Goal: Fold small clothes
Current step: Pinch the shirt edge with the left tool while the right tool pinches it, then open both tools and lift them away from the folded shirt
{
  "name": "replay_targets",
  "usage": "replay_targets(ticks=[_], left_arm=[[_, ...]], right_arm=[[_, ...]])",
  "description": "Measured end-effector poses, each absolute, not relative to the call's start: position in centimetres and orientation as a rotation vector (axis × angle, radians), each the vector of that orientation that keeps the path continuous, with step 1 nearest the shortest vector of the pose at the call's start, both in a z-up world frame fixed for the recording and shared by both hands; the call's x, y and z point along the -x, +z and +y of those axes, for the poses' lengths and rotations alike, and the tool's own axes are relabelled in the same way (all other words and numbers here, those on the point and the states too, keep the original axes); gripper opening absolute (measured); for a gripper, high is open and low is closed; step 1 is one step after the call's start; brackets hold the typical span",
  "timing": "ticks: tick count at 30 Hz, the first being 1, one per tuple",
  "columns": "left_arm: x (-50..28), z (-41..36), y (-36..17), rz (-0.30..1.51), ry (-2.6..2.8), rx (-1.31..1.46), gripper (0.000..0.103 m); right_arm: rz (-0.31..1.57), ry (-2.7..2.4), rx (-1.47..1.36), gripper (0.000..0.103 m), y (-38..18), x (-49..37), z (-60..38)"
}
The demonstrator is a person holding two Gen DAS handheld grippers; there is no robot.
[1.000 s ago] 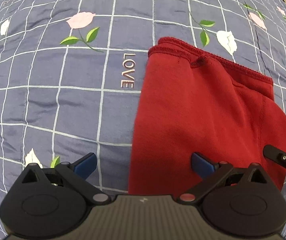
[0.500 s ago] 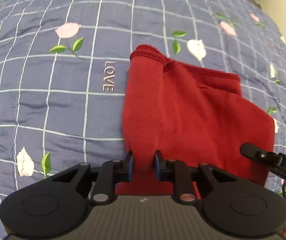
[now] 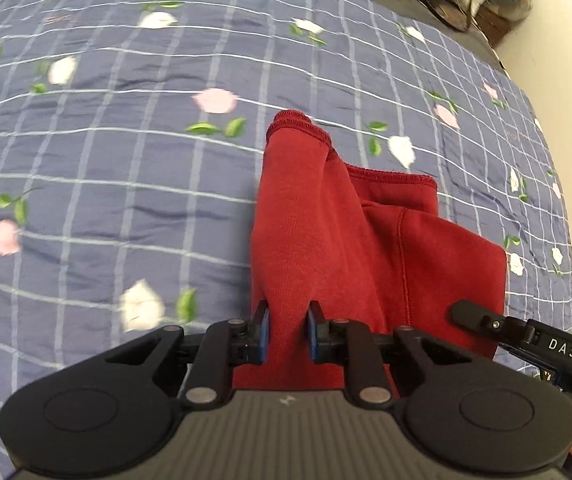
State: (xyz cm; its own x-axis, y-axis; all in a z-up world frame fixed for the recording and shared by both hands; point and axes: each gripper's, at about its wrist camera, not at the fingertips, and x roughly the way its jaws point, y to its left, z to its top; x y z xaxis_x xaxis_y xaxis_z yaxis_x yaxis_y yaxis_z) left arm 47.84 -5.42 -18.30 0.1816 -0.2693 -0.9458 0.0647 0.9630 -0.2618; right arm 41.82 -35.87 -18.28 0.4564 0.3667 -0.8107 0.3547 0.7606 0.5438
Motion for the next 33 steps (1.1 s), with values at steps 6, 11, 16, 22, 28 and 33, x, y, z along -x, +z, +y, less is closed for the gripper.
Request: replay_targets(ticks=[6, 11, 16, 22, 28, 33], left_arm=[[-45.4, -0.8, -18.2, 1.376, -0.188, 0.206, 0.019], [-43.5, 1.6, -19.2, 1.395, -0.171, 0.211, 0.019], [-42.0, 3.4, -19.5, 1.395, -0.174, 0.226, 0.019], [-41.0, 4.4, -19.9, 1.416, -0.184, 0.223, 0.022], [-39.9, 5.0, -19.7, 1.414, -0.186, 0.250, 0.033], [-38.9, 5.3, -19.0, 1.400, -0.194, 0.230, 0.044]], right_arm=[[1.133, 0.040, -0.759, 0.015, -17.4, -41.1, -31.3], [1.159, 0.060, -0.721, 0.015, -17.4, -40.6, -27.4], [1.188, 0.058, -0.689, 0.015, -17.6, -39.4, -25.1], [1.184, 0.051, -0.668, 0.015, -17.1, -38.0, -23.7], [1.190, -0.004, -0.692, 0.027, -17.0, -36.7, -23.5], [1.161, -0.021, -0.658, 0.033, -15.7, -35.4, -23.5]])
